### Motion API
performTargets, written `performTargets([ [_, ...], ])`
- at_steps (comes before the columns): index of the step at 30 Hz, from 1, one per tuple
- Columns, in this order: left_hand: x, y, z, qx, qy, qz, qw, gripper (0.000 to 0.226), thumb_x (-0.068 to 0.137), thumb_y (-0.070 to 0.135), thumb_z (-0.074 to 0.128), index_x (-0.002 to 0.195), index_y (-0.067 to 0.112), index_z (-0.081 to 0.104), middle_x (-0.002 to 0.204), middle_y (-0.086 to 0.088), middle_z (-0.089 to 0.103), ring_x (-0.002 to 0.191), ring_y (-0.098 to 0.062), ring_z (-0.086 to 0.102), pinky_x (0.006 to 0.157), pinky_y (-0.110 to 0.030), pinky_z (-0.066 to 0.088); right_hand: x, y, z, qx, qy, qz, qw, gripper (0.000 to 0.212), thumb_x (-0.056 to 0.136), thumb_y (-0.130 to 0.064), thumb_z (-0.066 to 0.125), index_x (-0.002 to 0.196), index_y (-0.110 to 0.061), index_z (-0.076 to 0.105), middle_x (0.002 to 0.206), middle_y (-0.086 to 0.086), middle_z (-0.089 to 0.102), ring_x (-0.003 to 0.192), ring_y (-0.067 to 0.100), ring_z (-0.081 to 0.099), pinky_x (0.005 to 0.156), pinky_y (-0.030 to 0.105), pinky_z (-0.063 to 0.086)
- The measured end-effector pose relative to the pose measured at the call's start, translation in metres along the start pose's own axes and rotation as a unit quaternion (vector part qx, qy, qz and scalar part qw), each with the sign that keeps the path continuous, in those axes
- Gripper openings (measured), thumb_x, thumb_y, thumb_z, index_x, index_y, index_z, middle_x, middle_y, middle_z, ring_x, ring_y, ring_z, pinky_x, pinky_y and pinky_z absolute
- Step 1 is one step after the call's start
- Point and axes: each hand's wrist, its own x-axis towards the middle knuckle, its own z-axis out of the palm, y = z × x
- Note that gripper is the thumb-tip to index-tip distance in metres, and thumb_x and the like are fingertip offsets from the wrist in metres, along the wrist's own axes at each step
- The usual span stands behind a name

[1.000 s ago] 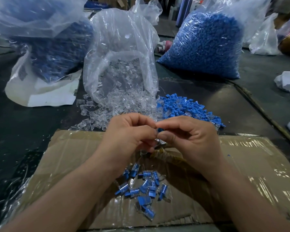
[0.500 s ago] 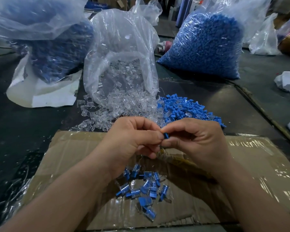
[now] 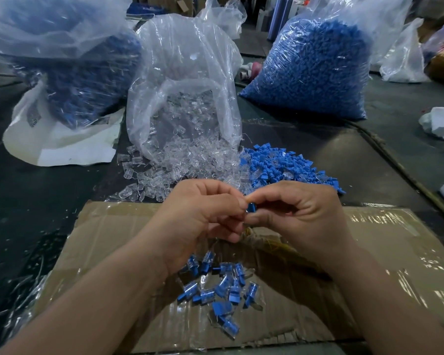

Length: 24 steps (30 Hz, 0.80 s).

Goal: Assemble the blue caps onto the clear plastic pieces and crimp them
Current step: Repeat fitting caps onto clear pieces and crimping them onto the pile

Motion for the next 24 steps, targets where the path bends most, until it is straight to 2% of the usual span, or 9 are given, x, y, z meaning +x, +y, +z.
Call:
performTargets([
  [11,0.001,-0.0009,-0.0008,0.004,-0.003,0.007,1.0,0.007,0.051,0.007,0.069,0.058,0.01,0.068,0.057,-0.011,0.062,0.046,-0.015,0.058,0.043,-0.02,0.049,0.0003,-0.0039,-0.0001,0.003,-0.002,0.009,1.0,0.024,0.068,-0.027,0.071,0.091,-0.022,0.065,0.08,-0.011,0.067,0.07,0.004,0.066,0.064,0.017,0.053],
  [17,0.0005,-0.0006,0.0001,0.01,0.007,0.014,1.0,0.006,0.049,0.008,0.069,0.055,0.011,0.068,0.054,-0.011,0.06,0.043,-0.014,0.056,0.041,-0.019,0.047,0.0012,-0.0053,0.0006,-0.009,-0.011,0.0,1.0,0.031,0.065,-0.024,0.078,0.092,-0.019,0.065,0.082,-0.009,0.067,0.073,0.004,0.066,0.067,0.018,0.054],
  [21,0.0003,-0.0008,0.0007,0.012,0.009,0.018,1.0,0.006,0.05,0.008,0.069,0.055,0.012,0.068,0.053,-0.01,0.061,0.043,-0.013,0.056,0.04,-0.019,0.048,0.0007,-0.0038,-0.0001,-0.01,-0.014,-0.005,1.0,0.025,0.07,-0.023,0.072,0.092,-0.015,0.067,0.082,0.0,0.07,0.074,0.007,0.067,0.067,0.026,0.056],
  [24,0.0011,-0.0021,0.0009,0.013,0.016,0.024,0.999,0.006,0.05,0.009,0.068,0.054,0.013,0.068,0.053,-0.009,0.06,0.043,-0.013,0.056,0.04,-0.019,0.048,0.0008,-0.0037,0.001,-0.024,-0.016,-0.012,1.0,0.025,0.07,-0.023,0.073,0.093,-0.014,0.067,0.082,0.0,0.07,0.075,0.007,0.067,0.067,0.027,0.056],
])
